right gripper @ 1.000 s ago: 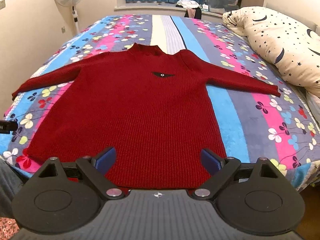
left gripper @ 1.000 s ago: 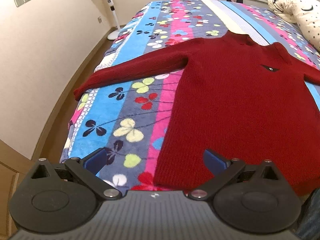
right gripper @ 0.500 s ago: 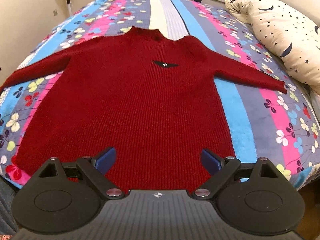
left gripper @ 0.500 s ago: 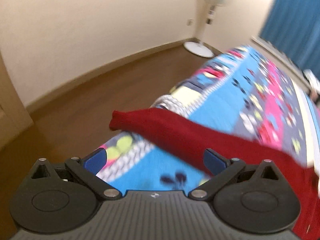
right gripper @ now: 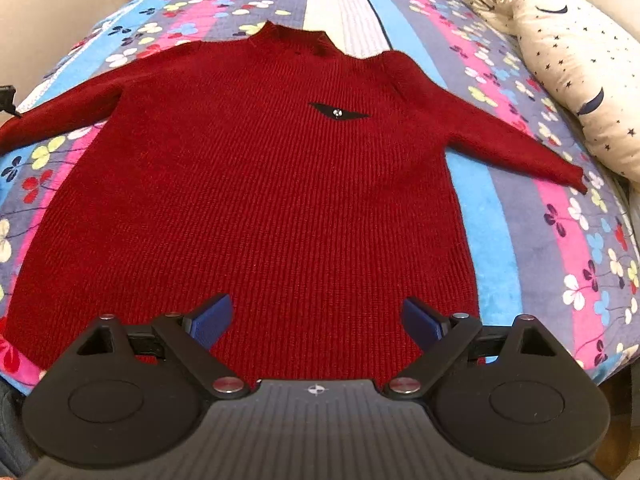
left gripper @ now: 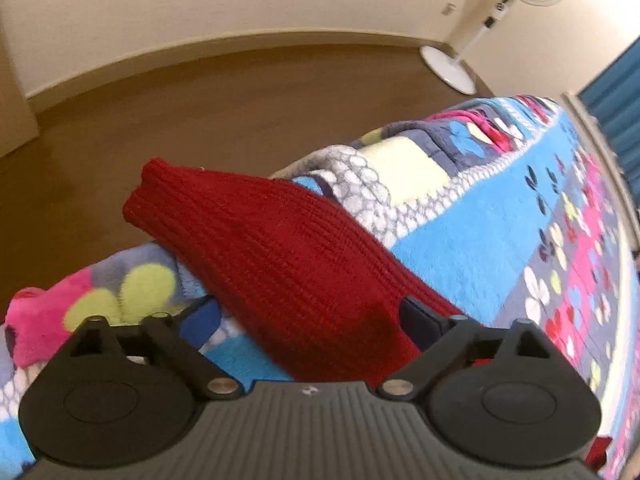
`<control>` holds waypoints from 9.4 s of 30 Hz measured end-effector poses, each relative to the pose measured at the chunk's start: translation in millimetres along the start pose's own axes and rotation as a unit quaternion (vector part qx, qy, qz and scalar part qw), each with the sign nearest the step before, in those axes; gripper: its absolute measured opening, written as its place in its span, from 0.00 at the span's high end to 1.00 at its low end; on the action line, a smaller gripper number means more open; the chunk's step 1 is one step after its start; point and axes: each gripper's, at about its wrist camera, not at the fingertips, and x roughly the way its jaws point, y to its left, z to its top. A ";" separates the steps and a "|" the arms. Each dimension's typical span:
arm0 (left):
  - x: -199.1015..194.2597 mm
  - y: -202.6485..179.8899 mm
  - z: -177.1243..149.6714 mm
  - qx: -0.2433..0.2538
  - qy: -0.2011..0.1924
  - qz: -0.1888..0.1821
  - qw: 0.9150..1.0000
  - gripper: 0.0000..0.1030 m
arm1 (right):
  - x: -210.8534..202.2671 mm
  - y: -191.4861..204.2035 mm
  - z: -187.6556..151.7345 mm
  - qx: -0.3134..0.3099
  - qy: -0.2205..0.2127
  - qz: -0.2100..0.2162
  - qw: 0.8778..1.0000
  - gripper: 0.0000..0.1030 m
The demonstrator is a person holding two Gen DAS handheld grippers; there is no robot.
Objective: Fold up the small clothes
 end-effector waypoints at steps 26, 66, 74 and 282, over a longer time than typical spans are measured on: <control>-125.3 -287.5 -350.1 0.509 -0.035 -0.217 0.832 0.18 | 40.5 -135.3 -29.9 0.151 -0.005 -0.001 0.988 0.11; -62.6 -192.0 -197.2 0.466 -0.032 -0.114 0.877 0.06 | 225.1 -146.6 170.1 0.229 -0.127 -0.018 0.965 0.78; -5.4 -234.5 -210.2 0.509 -0.053 0.000 0.859 0.00 | 238.3 -132.0 175.5 0.159 -0.090 -0.058 0.981 0.42; -267.0 79.3 -307.0 0.442 -0.046 -0.003 0.896 0.00 | -79.5 -101.6 -116.3 0.112 -0.126 0.106 0.980 0.20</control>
